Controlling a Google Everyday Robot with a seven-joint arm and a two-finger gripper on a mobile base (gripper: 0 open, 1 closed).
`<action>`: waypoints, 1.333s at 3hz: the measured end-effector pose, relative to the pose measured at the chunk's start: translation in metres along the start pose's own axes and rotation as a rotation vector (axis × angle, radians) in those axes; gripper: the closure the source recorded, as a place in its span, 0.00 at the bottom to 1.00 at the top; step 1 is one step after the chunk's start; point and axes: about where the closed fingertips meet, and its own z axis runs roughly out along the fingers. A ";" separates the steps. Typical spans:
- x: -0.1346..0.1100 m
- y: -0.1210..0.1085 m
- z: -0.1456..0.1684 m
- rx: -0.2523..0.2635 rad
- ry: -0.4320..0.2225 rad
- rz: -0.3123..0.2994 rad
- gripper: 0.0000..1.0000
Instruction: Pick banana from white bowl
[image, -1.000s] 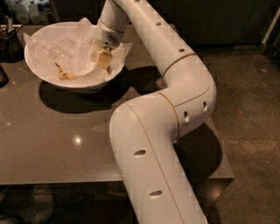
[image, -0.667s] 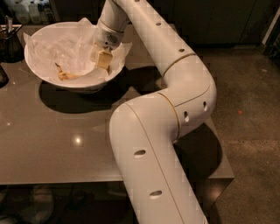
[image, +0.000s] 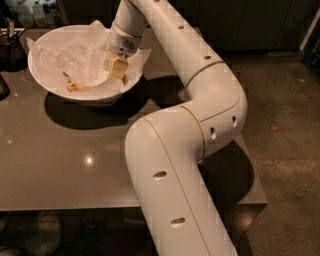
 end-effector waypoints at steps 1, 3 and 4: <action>0.040 -0.003 -0.021 0.065 0.029 0.102 0.43; 0.052 -0.002 -0.021 0.058 0.041 0.128 0.42; 0.056 -0.002 -0.022 0.058 0.045 0.137 0.41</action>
Offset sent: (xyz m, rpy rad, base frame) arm 0.0063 -0.0863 -0.0372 -0.1307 0.1009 -0.1403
